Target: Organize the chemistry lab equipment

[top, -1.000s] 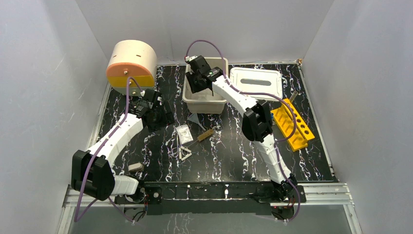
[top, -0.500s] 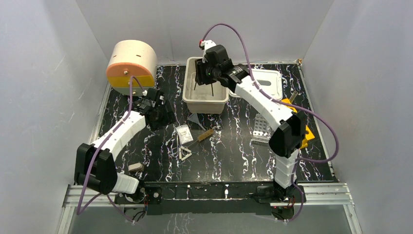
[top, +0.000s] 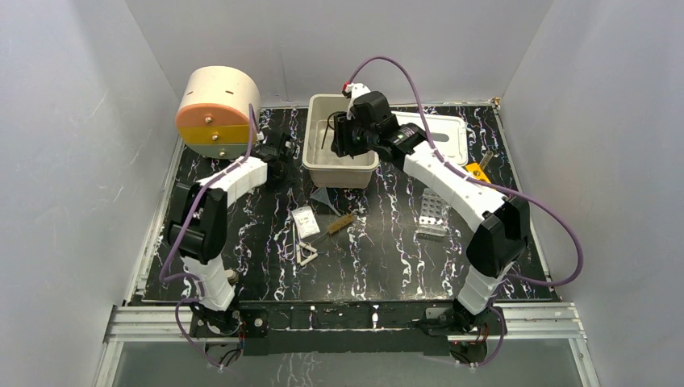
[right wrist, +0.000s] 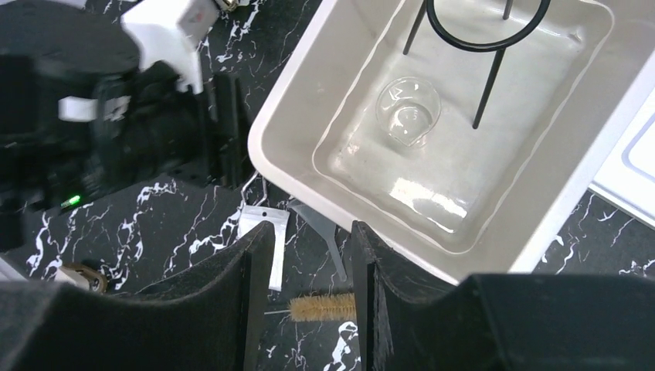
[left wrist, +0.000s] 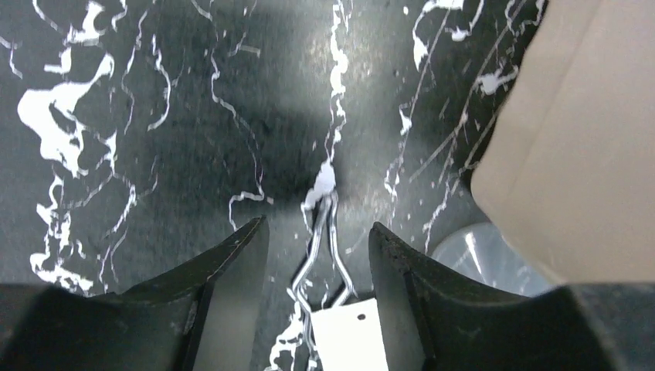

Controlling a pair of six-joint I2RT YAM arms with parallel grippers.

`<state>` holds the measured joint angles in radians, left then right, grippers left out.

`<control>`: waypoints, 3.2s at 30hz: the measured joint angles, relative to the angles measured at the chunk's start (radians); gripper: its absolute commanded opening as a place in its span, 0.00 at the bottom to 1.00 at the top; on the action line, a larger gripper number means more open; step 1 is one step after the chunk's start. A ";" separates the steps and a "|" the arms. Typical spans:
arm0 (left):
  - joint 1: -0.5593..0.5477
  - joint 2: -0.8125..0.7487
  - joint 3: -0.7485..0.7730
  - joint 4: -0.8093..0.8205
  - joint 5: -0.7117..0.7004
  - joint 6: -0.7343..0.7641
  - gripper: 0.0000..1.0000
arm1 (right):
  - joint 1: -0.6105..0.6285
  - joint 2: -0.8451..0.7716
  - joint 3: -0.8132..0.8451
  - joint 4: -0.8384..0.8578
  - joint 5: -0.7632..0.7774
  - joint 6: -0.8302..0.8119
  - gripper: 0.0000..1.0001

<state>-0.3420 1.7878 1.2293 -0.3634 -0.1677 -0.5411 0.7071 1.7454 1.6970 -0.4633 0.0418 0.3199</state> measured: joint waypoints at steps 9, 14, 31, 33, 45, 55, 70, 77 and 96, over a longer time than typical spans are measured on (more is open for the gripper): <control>0.000 0.099 0.058 0.033 -0.037 0.050 0.34 | 0.000 -0.071 -0.050 0.031 0.010 0.011 0.51; 0.000 0.107 0.054 0.046 -0.031 0.065 0.33 | 0.000 -0.072 -0.065 0.037 0.019 0.011 0.51; 0.000 0.131 0.030 0.071 0.004 0.126 0.08 | 0.000 -0.072 -0.091 0.053 0.024 0.047 0.50; 0.002 0.131 0.029 0.072 0.003 0.130 0.00 | 0.000 -0.072 -0.102 0.057 0.026 0.054 0.50; 0.000 0.092 0.028 0.023 -0.058 0.177 0.00 | 0.000 -0.111 -0.150 0.071 0.026 0.075 0.50; 0.000 -0.162 0.027 -0.027 -0.090 0.167 0.00 | 0.000 -0.154 -0.199 0.088 0.002 0.073 0.51; 0.000 -0.359 0.012 -0.071 -0.138 0.105 0.00 | 0.000 -0.221 -0.424 0.280 -0.271 0.070 0.61; 0.000 -0.505 -0.037 -0.084 -0.127 0.123 0.00 | 0.017 -0.223 -0.478 0.397 -0.359 0.064 0.72; 0.000 -0.567 0.163 -0.216 -0.002 -0.032 0.00 | 0.188 -0.036 -0.440 0.628 -0.343 0.049 0.79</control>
<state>-0.3424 1.2205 1.3922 -0.5793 -0.1692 -0.5728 0.8948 1.7096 1.2568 0.1650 -0.3008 0.3687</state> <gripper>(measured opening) 0.080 0.806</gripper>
